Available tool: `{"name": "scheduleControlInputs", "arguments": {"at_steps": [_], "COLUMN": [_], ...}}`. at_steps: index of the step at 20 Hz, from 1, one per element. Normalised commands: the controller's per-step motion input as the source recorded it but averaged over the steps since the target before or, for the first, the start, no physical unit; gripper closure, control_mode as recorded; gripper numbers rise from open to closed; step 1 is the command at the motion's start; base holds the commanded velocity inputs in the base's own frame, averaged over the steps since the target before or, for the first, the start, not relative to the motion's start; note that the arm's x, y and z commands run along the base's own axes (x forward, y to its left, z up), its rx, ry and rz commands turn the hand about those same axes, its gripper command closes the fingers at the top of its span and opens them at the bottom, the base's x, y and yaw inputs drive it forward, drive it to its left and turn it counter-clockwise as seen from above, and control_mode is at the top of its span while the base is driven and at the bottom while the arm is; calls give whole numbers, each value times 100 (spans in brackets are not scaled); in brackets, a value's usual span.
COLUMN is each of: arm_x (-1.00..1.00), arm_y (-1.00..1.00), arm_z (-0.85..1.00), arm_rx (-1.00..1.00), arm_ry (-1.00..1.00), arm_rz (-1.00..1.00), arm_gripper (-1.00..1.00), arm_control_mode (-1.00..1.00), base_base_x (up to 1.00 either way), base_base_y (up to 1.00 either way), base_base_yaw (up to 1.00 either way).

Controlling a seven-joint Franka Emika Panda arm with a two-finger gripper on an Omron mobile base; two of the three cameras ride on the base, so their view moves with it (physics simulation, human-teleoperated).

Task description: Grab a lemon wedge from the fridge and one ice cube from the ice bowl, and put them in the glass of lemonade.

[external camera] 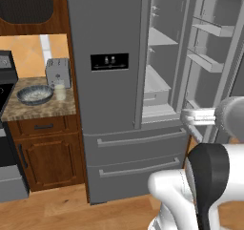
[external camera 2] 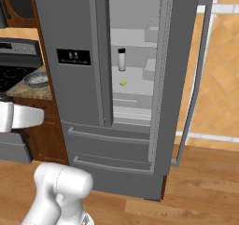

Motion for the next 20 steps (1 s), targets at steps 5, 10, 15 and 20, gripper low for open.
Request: {"name": "scheduleControlInputs", "arguments": {"at_steps": [5,10,15,20], "arm_x": [50,93,100,98], "arm_y": [33,0,-2,-4], "arm_z": [0,1,-6,0], "arm_rx": [1,0,6,0], "arm_ry": [12,4,1,7], "arm_rz": [25,2,1,1], "arm_gripper": [-100,-100,-100,-100], "arm_control_mode": [-100,-100,-100,-100], "base_base_x": [0,0,0,0], "base_base_y": [0,0,0,0], "base_base_yaw": [0,0,0,0]}}
